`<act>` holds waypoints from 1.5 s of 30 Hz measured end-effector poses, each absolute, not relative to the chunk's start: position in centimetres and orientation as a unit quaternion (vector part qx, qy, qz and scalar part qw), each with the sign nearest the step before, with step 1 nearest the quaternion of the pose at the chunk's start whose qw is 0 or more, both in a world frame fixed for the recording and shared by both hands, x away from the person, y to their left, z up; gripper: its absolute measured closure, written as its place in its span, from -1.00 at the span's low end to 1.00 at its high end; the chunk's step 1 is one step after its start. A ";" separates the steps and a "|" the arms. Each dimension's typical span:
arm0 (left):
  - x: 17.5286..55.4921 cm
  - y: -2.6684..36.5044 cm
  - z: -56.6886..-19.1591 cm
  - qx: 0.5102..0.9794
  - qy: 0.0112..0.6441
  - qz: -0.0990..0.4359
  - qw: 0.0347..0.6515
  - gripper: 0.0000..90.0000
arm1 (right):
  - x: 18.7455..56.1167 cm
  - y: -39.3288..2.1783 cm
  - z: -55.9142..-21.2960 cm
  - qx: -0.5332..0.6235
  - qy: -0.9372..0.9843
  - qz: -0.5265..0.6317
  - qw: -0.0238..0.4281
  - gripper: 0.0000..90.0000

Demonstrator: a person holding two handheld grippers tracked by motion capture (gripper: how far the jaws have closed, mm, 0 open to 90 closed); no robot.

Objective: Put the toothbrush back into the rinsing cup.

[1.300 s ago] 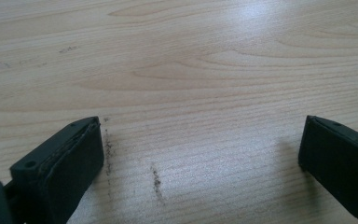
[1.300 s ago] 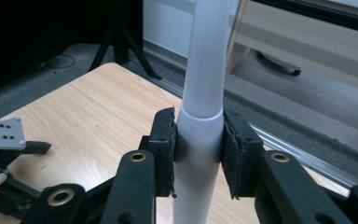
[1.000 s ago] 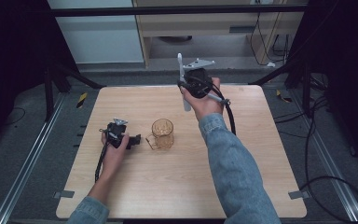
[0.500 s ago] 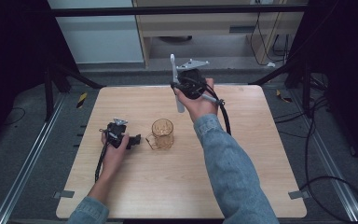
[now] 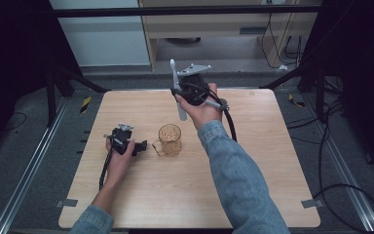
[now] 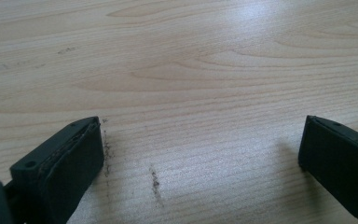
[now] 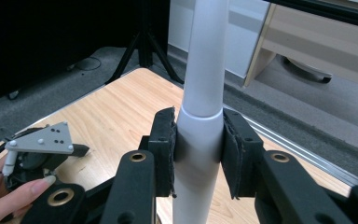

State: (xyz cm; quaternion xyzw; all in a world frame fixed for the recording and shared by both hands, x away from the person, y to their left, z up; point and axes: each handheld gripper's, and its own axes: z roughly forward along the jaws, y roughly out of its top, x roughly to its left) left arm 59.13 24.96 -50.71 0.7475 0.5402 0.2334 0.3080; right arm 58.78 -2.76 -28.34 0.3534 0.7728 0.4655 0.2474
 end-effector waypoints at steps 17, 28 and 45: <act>59.1 25.0 -50.7 0.748 0.540 0.233 0.308 -1.00 | 58.4 -1.5 -28.6 0.341 0.782 0.468 0.231 0.50; 59.1 25.0 -50.7 0.748 0.540 0.233 0.307 -1.00 | 57.8 0.2 -29.1 0.327 0.792 0.468 0.214 0.50; 59.1 25.0 -50.7 0.748 0.540 0.233 0.307 -1.00 | 57.7 1.3 -31.8 0.325 0.808 0.451 0.193 0.50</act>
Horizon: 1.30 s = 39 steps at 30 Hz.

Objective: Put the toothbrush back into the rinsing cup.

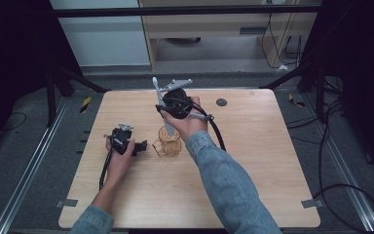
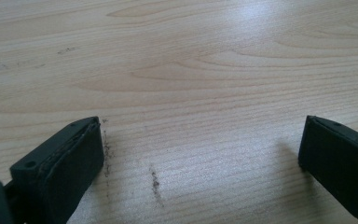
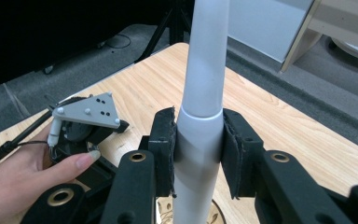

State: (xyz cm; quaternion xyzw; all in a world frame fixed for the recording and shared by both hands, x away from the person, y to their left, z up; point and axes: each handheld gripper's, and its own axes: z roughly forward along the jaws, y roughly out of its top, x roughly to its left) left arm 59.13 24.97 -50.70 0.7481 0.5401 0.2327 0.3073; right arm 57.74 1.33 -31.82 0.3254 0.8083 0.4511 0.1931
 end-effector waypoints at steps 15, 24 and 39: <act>59.1 25.0 -50.7 0.747 0.540 0.234 0.308 -1.00 | 58.2 2.0 -34.7 0.330 0.822 0.428 0.178 0.50; 59.1 25.0 -50.7 0.748 0.539 0.233 0.308 -1.00 | 58.3 1.8 -36.2 0.334 0.829 0.414 0.173 0.50; 59.1 25.0 -50.7 0.748 0.539 0.233 0.308 -1.00 | 58.5 1.6 -37.7 0.343 0.835 0.399 0.161 0.50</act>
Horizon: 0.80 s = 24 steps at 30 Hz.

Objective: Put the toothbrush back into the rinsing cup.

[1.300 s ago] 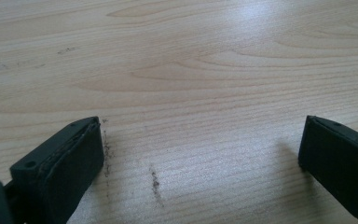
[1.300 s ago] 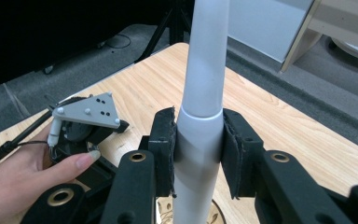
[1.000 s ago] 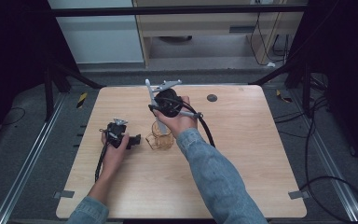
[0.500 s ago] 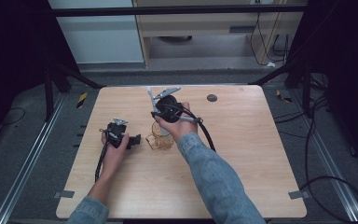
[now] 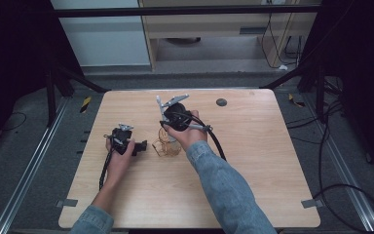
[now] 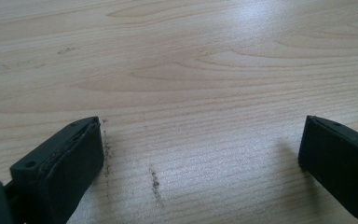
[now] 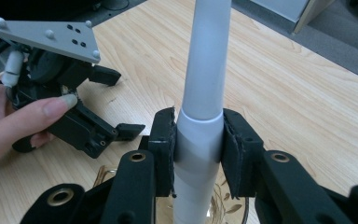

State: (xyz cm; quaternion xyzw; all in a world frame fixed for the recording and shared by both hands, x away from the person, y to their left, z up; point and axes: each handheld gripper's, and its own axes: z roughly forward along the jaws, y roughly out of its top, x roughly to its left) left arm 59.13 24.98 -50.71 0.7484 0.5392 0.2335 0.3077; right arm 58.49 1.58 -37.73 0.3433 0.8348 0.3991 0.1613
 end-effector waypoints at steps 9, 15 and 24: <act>59.1 25.0 -50.7 0.748 0.539 0.234 0.308 -1.00 | 58.7 1.6 -38.4 0.343 0.839 0.392 0.158 0.50; 59.1 25.0 -50.7 0.748 0.539 0.233 0.308 -1.00 | 58.7 1.6 -38.6 0.346 0.841 0.386 0.156 0.50; 59.1 25.0 -50.7 0.749 0.539 0.233 0.308 -1.00 | 58.7 1.7 -38.8 0.345 0.843 0.383 0.153 0.50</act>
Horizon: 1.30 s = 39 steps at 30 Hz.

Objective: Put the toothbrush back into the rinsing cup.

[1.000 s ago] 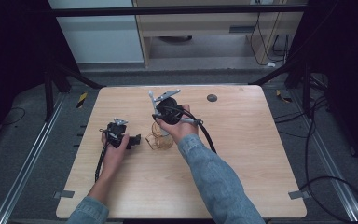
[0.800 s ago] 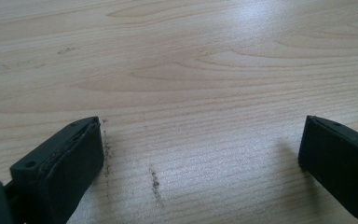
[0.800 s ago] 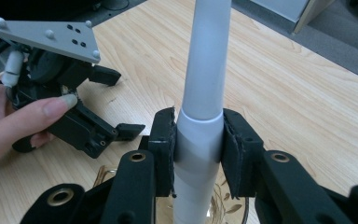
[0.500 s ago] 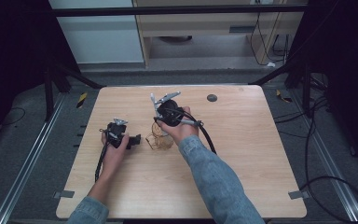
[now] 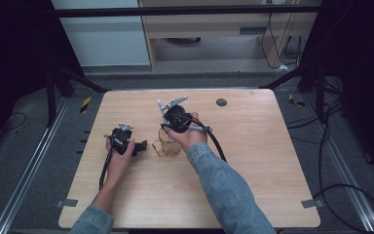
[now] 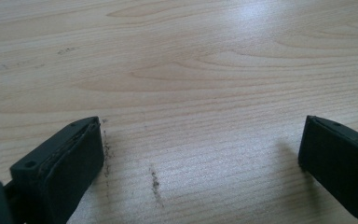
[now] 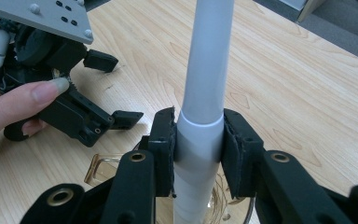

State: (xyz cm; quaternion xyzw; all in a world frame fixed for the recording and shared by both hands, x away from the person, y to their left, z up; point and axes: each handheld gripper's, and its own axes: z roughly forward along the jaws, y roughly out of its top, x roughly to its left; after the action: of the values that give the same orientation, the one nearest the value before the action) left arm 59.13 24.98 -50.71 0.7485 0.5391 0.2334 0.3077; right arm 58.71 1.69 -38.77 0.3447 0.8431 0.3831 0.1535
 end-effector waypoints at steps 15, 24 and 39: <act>59.1 25.0 -50.7 0.748 0.539 0.234 0.308 -1.00 | 58.7 1.7 -38.9 0.342 0.848 0.375 0.152 0.50; 59.1 25.0 -50.7 0.748 0.539 0.234 0.308 -1.00 | 58.7 1.8 -39.0 0.343 0.849 0.374 0.149 0.50; 59.1 25.0 -50.7 0.749 0.539 0.234 0.308 -1.00 | 59.0 1.9 -39.2 0.347 0.843 0.382 0.150 0.49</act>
State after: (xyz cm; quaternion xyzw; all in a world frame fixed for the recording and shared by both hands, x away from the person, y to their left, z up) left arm 59.13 24.98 -50.71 0.7487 0.5389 0.2335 0.3076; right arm 58.96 1.92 -39.24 0.3469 0.8435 0.3818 0.1499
